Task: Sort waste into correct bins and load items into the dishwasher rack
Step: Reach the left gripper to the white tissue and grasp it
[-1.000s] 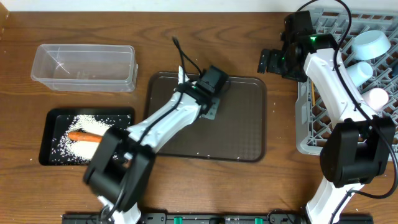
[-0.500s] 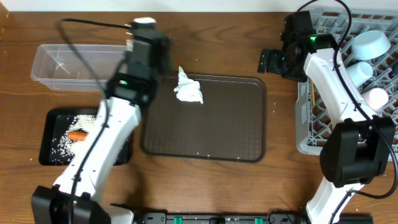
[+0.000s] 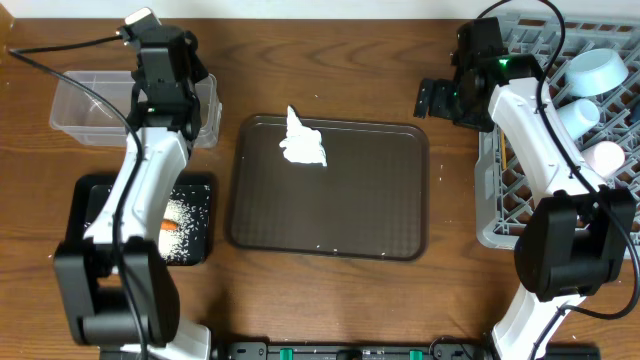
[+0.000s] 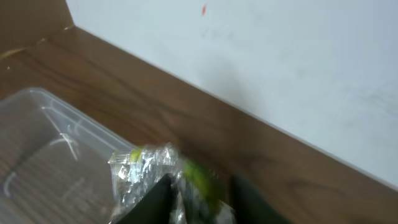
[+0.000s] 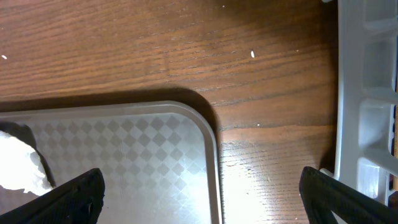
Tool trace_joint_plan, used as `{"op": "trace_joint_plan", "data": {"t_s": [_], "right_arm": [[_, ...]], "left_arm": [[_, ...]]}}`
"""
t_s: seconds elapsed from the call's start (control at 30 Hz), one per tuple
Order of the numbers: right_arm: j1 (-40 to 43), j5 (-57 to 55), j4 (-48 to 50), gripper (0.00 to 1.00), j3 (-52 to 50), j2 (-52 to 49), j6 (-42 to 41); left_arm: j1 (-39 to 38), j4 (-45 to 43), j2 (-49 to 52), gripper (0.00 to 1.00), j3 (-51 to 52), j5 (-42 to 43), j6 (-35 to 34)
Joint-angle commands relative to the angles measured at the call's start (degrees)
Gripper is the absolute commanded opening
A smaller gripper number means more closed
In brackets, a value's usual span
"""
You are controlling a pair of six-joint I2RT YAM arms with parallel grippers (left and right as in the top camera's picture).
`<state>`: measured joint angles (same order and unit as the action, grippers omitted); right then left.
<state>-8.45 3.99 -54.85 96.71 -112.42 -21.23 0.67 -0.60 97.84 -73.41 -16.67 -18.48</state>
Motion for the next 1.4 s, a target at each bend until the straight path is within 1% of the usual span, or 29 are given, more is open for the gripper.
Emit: {"op": "trace_joint_plan", "data": {"t_s": [0.0,0.03,0.07,0.1,0.27,0.37,0.43,0.47,0.5,0.57,0.6,0.73,0.87,0.97,1.17,1.37], "right_arm": [[-0.5,-0.8,0.0,0.99,0.8,0.8,0.7],[-0.5,-0.8,0.0,0.99,0.8,0.8,0.7],[-0.5,-0.8,0.0,0.99,0.8,0.8,0.7],[-0.5,-0.8,0.0,0.99,0.8,0.8,0.7],[-0.5,-0.8,0.0,0.99,0.8,0.8,0.7],[-0.5,-0.8,0.0,0.99,0.8,0.8,0.7],[-0.5,-0.8,0.0,0.99,0.8,0.8,0.7],[-0.5,-0.8,0.0,0.99,0.8,0.8,0.7],[-0.5,-0.8,0.0,0.99,0.8,0.8,0.7],[-0.5,-0.8,0.0,0.99,0.8,0.8,0.7],[-0.5,-0.8,0.0,0.99,0.8,0.8,0.7],[-0.5,-0.8,0.0,0.99,0.8,0.8,0.7],[-0.5,-0.8,0.0,0.99,0.8,0.8,0.7],[-0.5,-0.8,0.0,0.99,0.8,0.8,0.7],[-0.5,-0.8,0.0,0.99,0.8,0.8,0.7],[-0.5,-0.8,0.0,0.99,0.8,0.8,0.7]], "left_arm": [[0.7,-0.1,1.6,0.50,0.3,-0.4,-0.9],[0.8,-0.1,1.6,0.63,0.3,-0.4,-0.7],[0.8,-0.2,1.4,0.77,0.3,-0.4,-0.7],[0.8,-0.3,1.1,0.80,0.3,-0.4,-0.7],[-0.4,2.3,-3.8,0.82,0.3,0.4,-0.7],[-2.0,7.0,-8.2,0.88,0.3,9.2,-0.7],[-3.4,11.6,-10.8,0.88,0.3,18.7,-0.7],[-4.1,13.8,-11.6,0.92,0.3,22.9,-0.7],[-5.0,16.0,-12.0,0.93,0.3,26.9,-0.7],[-6.8,19.1,-11.8,0.93,0.4,31.8,-0.8],[-7.8,20.6,-11.3,0.93,0.5,32.9,-1.0],[-12.6,25.7,-8.0,0.98,0.9,33.1,-1.1],[-15.3,26.5,-3.4,0.99,0.9,29.0,-1.1],[-15.6,26.5,0.9,0.99,0.9,28.7,-1.1],[-15.6,29.8,8.8,0.98,0.9,28.6,-1.1],[-15.6,29.2,12.3,0.98,0.9,27.1,-1.1]]}}
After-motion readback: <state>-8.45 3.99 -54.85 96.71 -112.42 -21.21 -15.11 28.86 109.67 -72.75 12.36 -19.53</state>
